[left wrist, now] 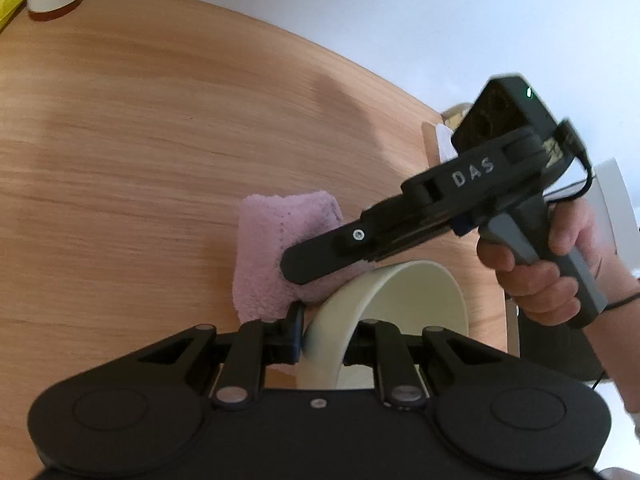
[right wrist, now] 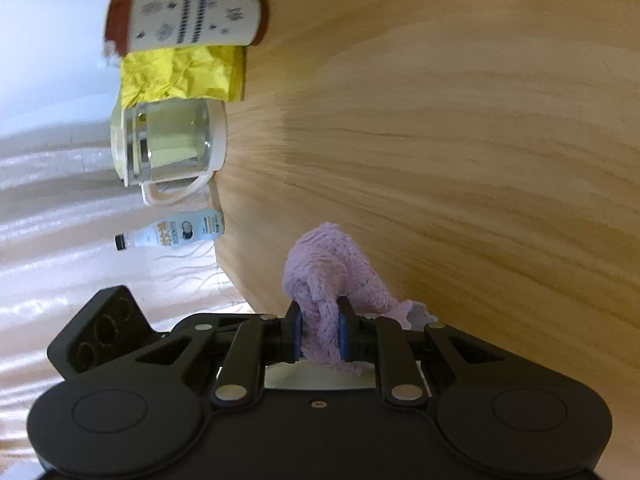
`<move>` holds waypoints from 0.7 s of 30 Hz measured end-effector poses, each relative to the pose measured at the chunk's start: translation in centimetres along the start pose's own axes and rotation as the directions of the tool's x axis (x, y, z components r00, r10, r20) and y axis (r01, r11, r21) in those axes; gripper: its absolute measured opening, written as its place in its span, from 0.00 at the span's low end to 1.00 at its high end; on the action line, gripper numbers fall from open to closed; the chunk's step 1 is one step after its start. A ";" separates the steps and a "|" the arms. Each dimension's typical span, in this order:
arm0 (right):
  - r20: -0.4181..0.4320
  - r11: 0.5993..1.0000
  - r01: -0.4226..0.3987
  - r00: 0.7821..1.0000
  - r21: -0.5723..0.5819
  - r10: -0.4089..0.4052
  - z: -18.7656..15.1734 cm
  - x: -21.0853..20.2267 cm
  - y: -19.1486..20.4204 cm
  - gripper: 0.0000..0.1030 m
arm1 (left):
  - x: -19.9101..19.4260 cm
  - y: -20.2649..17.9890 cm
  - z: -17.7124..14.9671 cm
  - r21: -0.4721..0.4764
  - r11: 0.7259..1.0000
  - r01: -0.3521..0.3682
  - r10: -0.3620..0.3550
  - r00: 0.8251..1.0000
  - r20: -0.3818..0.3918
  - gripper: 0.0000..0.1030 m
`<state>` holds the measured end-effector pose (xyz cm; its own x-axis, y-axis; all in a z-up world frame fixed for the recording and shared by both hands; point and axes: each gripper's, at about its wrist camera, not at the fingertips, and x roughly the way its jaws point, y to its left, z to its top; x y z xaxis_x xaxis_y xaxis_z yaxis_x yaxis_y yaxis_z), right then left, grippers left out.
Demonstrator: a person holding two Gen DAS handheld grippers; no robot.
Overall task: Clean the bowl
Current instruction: 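Wipe the bowl's outer wall with the towel in the right tool, then lower the held bowl back onto the table with the left tool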
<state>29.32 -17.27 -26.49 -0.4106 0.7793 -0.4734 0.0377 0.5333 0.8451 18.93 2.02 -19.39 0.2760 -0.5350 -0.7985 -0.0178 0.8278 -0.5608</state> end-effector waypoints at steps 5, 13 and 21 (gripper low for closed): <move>0.074 0.997 -0.051 0.996 0.050 0.047 -0.9 -1.4 -1.3 0.20 | -0.7 0.5 0.5 -0.022 0.999 0.027 -0.026 0.999 0.038 0.14; 0.295 0.975 -0.189 0.944 0.112 0.149 -4.4 -4.4 -3.4 0.20 | -0.6 1.3 0.8 -0.126 0.991 0.042 -0.031 0.996 0.089 0.15; 0.512 0.947 -0.270 0.846 0.175 0.147 -8.8 -7.1 -4.6 0.20 | -0.2 2.8 1.1 -0.257 0.966 0.039 0.001 0.988 0.155 0.15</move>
<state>24.10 -28.15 -24.85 0.1245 0.9063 -0.4039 0.3057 0.3522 0.8846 19.88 4.60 -20.60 0.4212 -0.5012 -0.7559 -0.2538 0.7350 -0.6288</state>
